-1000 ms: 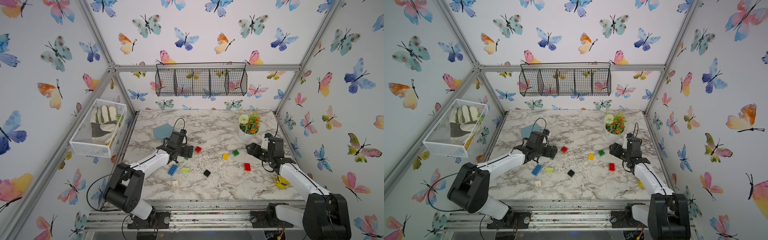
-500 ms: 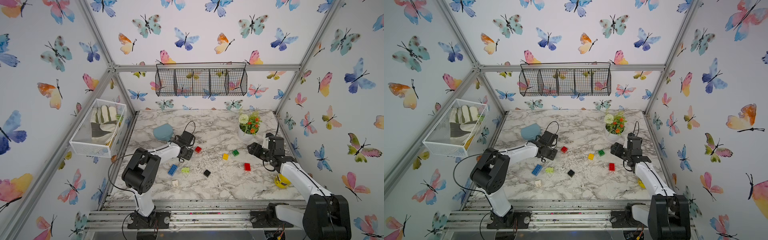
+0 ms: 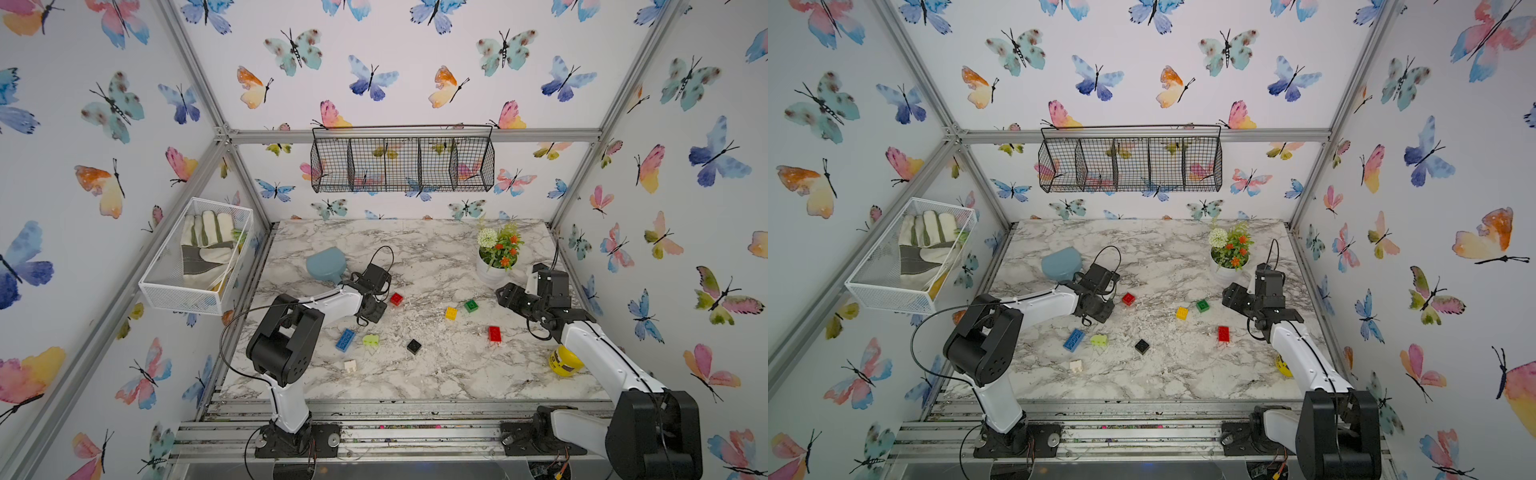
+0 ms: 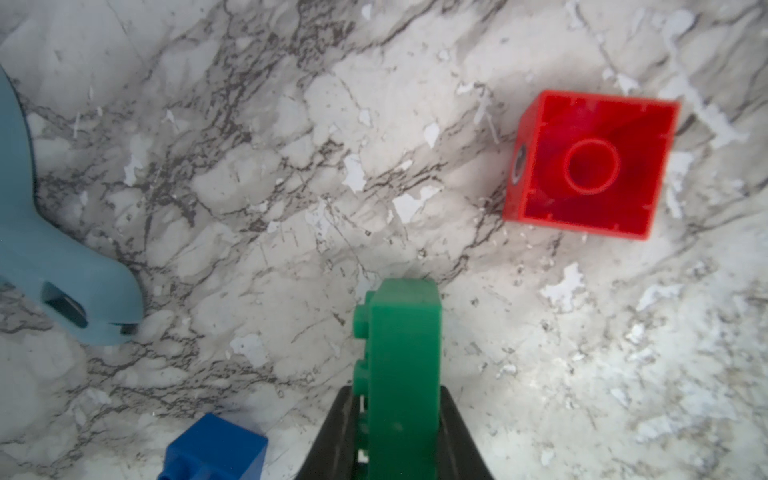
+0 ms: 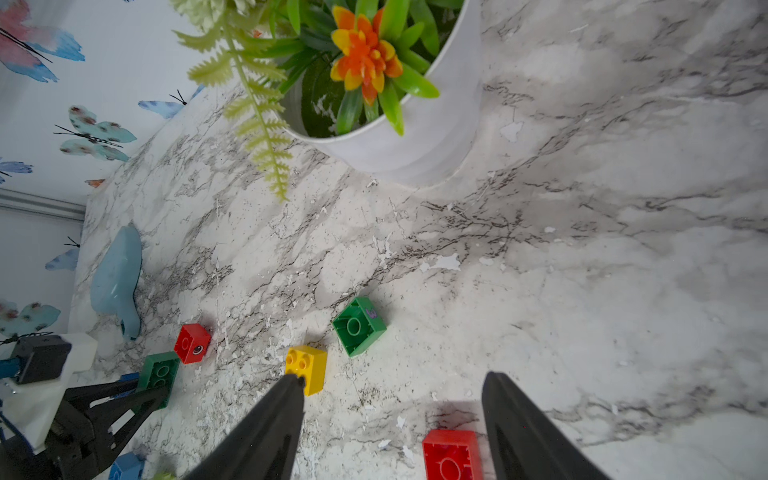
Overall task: Assemble the number 1 with lego
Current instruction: Pick up the lego brick from the center of the board.
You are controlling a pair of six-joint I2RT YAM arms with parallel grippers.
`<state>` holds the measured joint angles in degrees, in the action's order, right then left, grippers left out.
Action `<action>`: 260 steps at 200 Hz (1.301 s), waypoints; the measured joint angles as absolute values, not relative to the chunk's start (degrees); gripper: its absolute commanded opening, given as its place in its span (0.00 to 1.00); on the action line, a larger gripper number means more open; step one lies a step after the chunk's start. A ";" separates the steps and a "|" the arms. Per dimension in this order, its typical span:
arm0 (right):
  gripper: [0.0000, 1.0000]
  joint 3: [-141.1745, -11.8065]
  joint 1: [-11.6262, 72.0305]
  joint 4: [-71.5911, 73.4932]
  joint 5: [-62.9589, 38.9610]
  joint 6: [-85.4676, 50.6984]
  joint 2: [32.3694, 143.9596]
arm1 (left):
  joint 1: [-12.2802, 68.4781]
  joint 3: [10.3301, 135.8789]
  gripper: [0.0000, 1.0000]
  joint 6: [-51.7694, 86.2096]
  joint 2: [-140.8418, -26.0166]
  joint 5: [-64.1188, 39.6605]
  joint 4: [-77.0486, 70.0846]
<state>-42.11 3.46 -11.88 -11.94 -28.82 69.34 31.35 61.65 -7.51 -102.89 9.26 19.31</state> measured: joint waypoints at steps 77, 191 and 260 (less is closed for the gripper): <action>0.74 -52.25 12.23 -14.87 -31.29 -15.46 72.84 | 43.59 41.54 0.09 -31.18 -75.57 5.67 -2.00; 0.82 -50.76 28.27 -7.84 -49.69 -7.81 78.35 | 47.77 36.10 0.08 -45.50 -70.39 -1.19 -11.79; 0.57 -54.24 32.75 -7.22 -49.87 -6.42 85.38 | 49.04 37.19 0.08 -46.37 -70.78 -1.13 -12.19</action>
